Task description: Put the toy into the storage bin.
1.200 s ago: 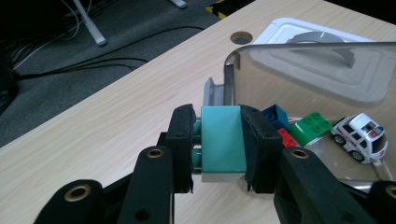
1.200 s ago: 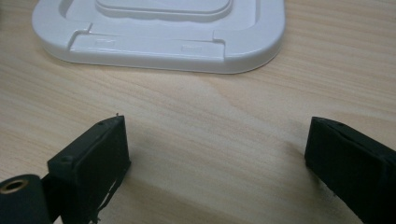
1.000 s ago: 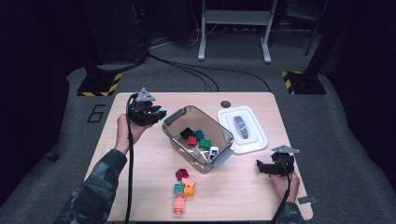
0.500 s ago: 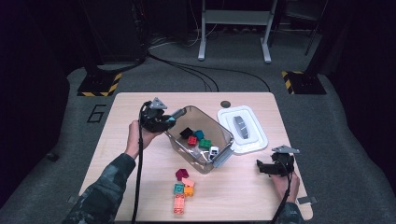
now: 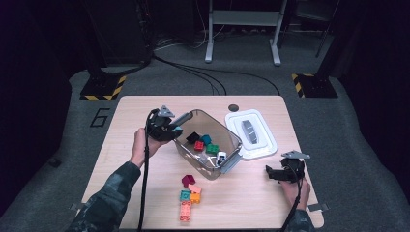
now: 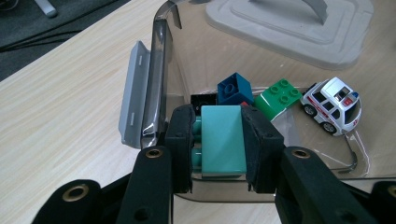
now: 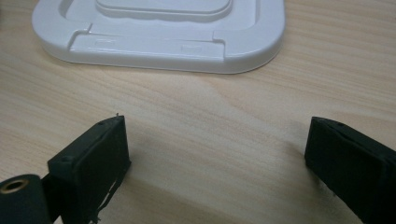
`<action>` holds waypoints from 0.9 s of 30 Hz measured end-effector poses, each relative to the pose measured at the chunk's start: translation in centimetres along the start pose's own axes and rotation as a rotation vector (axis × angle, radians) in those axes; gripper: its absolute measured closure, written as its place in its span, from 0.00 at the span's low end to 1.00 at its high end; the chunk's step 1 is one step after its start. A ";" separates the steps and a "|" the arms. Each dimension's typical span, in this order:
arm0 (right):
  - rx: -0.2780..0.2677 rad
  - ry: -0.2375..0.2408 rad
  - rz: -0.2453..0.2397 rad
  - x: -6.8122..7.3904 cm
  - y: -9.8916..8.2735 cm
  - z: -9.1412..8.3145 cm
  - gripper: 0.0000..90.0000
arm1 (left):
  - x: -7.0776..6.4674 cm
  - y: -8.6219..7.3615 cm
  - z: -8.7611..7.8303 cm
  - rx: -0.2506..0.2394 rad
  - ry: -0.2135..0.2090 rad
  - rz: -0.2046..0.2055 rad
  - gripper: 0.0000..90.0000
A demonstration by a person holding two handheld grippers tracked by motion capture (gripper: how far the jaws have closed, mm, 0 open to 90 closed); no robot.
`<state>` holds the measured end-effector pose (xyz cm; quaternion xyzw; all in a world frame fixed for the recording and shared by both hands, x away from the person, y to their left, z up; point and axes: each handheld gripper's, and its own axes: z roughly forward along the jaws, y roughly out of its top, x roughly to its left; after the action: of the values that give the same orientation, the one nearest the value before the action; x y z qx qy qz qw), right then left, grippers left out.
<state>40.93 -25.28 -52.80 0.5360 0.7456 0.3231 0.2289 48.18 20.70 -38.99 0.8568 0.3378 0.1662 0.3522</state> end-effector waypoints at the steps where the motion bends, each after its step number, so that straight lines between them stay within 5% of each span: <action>1: 0.000 0.000 0.000 0.0 0.0 0.0 0.06 | 0.0 0.0 0.0 0.002 -0.001 0.002 0.72; 14: -0.001 0.001 -0.004 0.0 0.0 0.0 0.06 | -0.3 -1.2 -2.6 -0.059 0.009 -0.032 0.28; 27: -0.001 0.001 -0.004 0.0 0.0 0.0 0.06 | -1.3 -5.2 -5.1 -0.068 0.016 -0.054 0.16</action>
<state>40.94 -25.31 -52.81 0.5342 0.7467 0.3233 0.2293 42.17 25.01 -39.22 0.8337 0.3579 0.1745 0.3827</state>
